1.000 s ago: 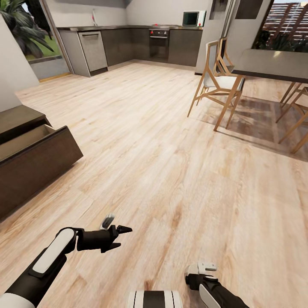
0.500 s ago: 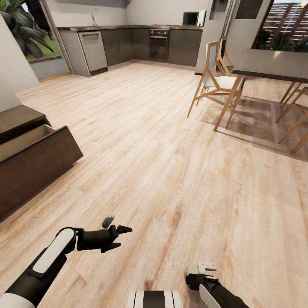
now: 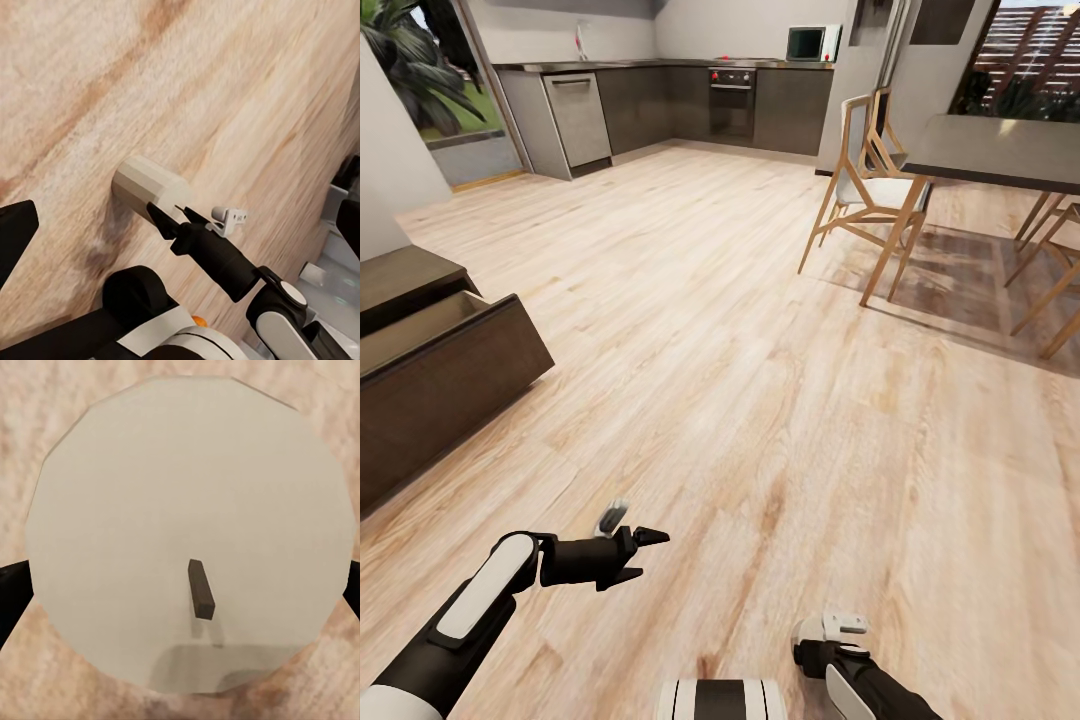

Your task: Place each of the two pumpkins and all three candles from the living room inside a cabinet in the living room (use any cabinet), then make sure every cabinet is closed, and position the cauldron so it is next to a table in the living room.

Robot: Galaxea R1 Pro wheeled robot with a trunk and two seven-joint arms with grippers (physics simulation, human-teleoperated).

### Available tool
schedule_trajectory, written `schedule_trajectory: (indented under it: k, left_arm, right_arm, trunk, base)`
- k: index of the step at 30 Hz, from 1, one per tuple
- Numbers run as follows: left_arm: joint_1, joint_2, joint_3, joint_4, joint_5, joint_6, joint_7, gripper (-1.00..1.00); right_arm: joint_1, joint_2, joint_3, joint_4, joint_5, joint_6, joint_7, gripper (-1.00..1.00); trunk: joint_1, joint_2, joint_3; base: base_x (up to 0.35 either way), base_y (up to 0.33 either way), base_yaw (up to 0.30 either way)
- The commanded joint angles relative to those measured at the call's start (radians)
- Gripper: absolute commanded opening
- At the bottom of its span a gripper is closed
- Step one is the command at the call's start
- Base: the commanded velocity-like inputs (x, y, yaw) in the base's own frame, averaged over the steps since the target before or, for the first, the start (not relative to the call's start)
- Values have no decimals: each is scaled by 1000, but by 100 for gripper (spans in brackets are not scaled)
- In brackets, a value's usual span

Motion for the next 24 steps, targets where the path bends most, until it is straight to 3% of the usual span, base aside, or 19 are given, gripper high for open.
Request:
schedule_trajectory:
  k: [1, 24]
  left_arm:
    - [-1, 1, -2, -1, 11, 0, 10, 100]
    - [-1, 1, -2, -1, 11, 0, 10, 100]
  right_arm:
    - [0, -1, 6, -2, -11, 4, -8, -100]
    - [0, -1, 6, -3, -11, 5, -8, -100]
  trunk:
    - [0, 0, -1]
    - [-1, 0, 3]
  base:
    - [0, 0, 0]
    - [0, 0, 0]
